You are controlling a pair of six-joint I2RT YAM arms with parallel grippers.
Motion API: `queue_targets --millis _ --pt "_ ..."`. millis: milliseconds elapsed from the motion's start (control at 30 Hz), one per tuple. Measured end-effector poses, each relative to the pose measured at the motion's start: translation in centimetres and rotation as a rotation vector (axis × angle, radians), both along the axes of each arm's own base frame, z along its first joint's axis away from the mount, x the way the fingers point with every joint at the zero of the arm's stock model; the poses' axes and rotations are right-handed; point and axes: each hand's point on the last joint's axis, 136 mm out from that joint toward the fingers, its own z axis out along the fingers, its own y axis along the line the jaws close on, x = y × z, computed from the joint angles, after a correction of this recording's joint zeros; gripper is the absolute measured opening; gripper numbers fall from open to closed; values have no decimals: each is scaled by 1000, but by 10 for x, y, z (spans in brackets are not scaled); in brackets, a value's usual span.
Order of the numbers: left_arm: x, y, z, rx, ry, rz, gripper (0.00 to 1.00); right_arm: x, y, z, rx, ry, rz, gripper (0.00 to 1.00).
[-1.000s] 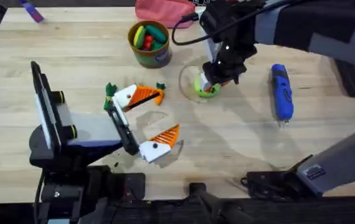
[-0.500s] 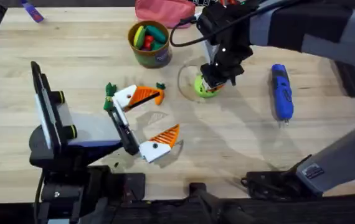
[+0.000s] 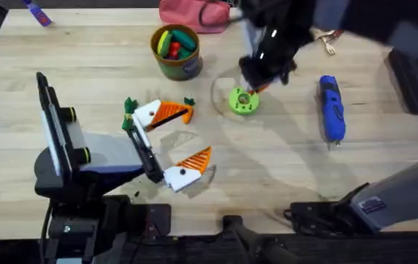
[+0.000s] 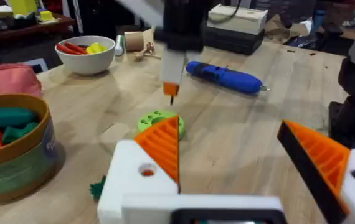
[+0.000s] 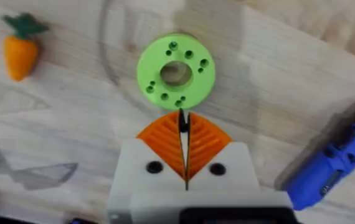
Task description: Pick up the gripper from the table and insert it into the empty holder that is missing its gripper. Then pick up a screw, insert it into the mounting hole, and use the screwdriver to tighten it. Finally, clean up the table by picking up the vegetable and placing it into the bucket.
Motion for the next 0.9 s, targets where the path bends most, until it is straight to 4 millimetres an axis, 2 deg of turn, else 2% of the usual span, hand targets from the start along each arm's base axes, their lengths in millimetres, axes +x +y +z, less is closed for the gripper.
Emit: queue_targets --millis 233,400,600,900 --pt "0 0 0 0 0 0 985 2 3 89 62 -113 26 6" --pt "0 0 0 0 0 0 985 -6 14 135 88 -175 114 6" --pt "0 0 0 0 0 0 985 -27 60 168 132 -258 325 5" --pt "0 0 0 0 0 0 985 -79 131 178 175 -323 674 5"
